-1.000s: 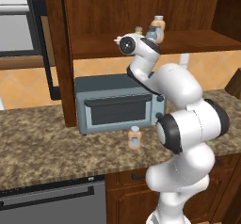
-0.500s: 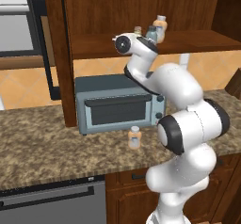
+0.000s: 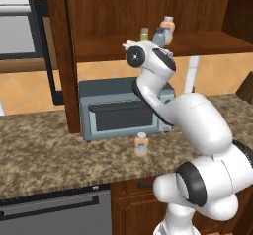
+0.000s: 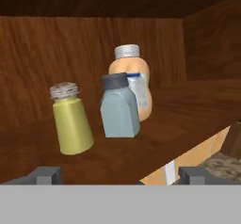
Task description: Put the shaker and condiment bottle from the counter next to their counterparts in the cabinet.
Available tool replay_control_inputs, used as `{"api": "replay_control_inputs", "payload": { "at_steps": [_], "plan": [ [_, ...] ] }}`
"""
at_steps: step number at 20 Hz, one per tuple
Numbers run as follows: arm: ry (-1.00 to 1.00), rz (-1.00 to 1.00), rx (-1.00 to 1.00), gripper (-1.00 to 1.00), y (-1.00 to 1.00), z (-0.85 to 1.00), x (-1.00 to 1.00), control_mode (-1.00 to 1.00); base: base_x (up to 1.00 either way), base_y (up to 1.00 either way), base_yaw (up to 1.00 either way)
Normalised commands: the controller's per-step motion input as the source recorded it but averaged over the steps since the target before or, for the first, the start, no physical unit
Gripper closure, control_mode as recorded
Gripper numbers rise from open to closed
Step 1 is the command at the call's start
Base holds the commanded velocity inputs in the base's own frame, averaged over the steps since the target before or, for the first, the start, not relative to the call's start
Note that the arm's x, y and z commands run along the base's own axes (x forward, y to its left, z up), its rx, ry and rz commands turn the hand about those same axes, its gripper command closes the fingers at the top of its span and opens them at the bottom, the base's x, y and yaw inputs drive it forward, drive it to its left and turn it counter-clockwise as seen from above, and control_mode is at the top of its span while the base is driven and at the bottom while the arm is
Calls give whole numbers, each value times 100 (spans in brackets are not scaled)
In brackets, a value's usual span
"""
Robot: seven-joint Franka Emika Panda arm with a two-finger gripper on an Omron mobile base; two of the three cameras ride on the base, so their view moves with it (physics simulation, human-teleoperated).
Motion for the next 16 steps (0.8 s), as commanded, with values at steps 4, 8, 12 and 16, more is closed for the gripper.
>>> {"api": "replay_control_inputs", "payload": {
  "at_steps": [4, 8, 12, 16],
  "plan": [
    [0, 0, 8, -100, 0, -1, -100, -100, 0, 0, 0],
    [-1, 0, 0, -100, 8, -19, -97, -100, 0, 0, 0],
    [-18, 0, 0, -100, -3, -30, -100, -100, 0, 0, 0],
    [-33, 8, 0, -100, -49, -37, -79, -100, 0, 0, 0]
  ]
}}
